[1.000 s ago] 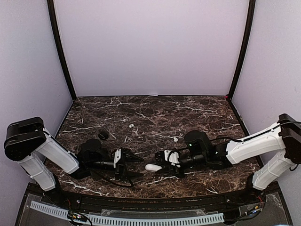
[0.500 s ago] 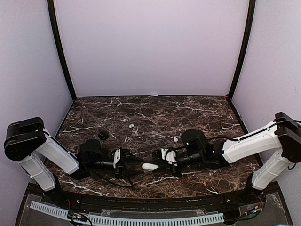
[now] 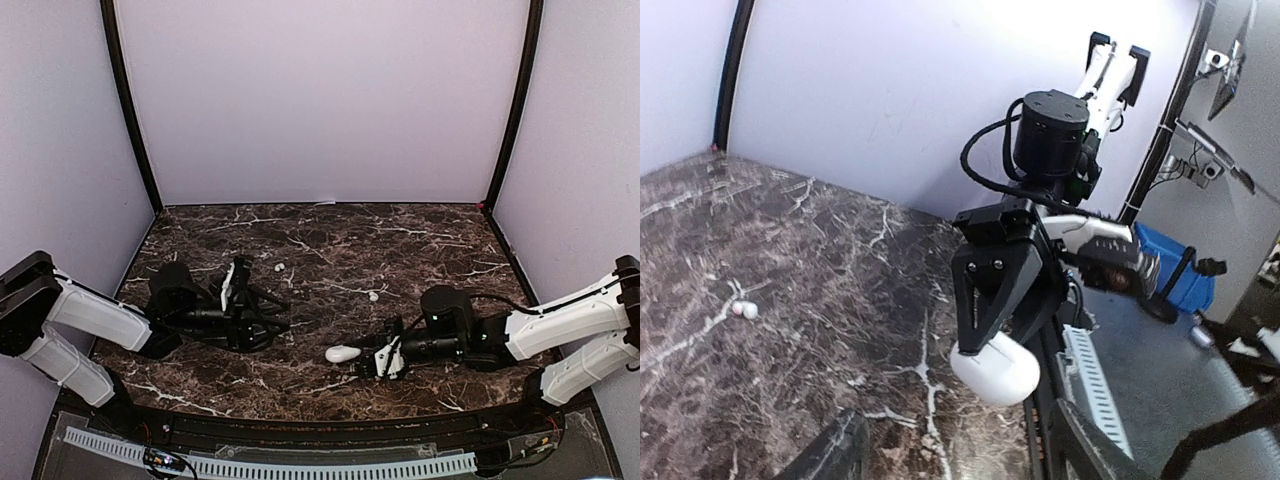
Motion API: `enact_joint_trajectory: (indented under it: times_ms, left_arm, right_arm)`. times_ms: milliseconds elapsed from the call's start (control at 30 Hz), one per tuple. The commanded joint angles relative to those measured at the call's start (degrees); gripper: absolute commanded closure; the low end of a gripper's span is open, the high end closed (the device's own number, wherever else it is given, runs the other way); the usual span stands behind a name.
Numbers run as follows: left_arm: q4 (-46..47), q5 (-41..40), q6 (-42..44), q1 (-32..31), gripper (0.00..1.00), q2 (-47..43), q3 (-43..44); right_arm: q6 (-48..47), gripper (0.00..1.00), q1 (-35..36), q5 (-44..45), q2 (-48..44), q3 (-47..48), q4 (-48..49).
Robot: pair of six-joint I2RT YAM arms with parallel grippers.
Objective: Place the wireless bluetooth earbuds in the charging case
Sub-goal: Pass from the right arm to the left
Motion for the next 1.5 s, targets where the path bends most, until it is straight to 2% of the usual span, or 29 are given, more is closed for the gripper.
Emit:
enact_joint_trajectory:
  times_ms: [0, 33, 133, 300, 467, 600, 800, 1033, 1267, 1367, 1467]
  left_arm:
    - [-23.02, 6.47, -19.04, 0.94, 0.3, -2.33, 10.8]
    - [-28.08, 6.35, -21.05, 0.96, 0.3, -2.22, 13.01]
    - [-38.05, 7.1, -26.79, 0.96, 0.29, -2.03, 17.1]
    - [-39.96, 10.47, -40.07, 0.92, 0.32, -1.07, 18.39]
    - [-47.57, 9.58, -41.84, 0.78, 0.36, -1.33, 21.06]
    - [-43.7, 11.27, -45.77, 0.7, 0.39, -0.68, 20.36]
    - [-44.56, 10.04, -45.51, 0.17, 0.41, 0.7, 21.06]
    - [-41.24, 11.14, -47.17, -0.97, 0.43, 2.28, 21.79]
    - [-37.11, 12.76, -49.0, -1.76, 0.63, 3.25, 21.47]
    - [-33.54, 13.14, -50.09, -1.77, 0.79, 2.9, 20.4]
    - [-32.31, 13.39, -50.29, -1.76, 0.81, 2.82, 19.96]
  right_arm:
    - [-21.22, 1.0, 2.33, 10.7, 1.13, 1.41, 3.52]
    - [-25.09, 1.0, 3.06, 14.68, 1.87, 1.19, 5.85]
    - [-33.63, 1.0, 4.1, 18.84, 3.96, 0.51, 13.71]
    - [-41.53, 1.0, 5.64, 22.6, 6.72, 2.09, 19.18]
    - [-48.46, 0.99, 6.55, 26.2, 11.38, 0.99, 33.18]
    - [-51.01, 0.99, 7.14, 25.44, 13.7, 1.17, 37.53]
    - [-50.44, 0.98, 7.65, 22.36, 13.88, 1.73, 37.59]
    - [-49.97, 0.97, 7.94, 21.31, 14.76, 2.57, 37.59]
    - [-49.05, 0.96, 8.02, 20.41, 15.39, 2.56, 38.38]
    - [-49.25, 0.91, 8.03, 19.4, 15.8, 1.56, 42.14]
    - [-49.01, 0.81, 8.04, 19.66, 16.18, 0.83, 43.63]
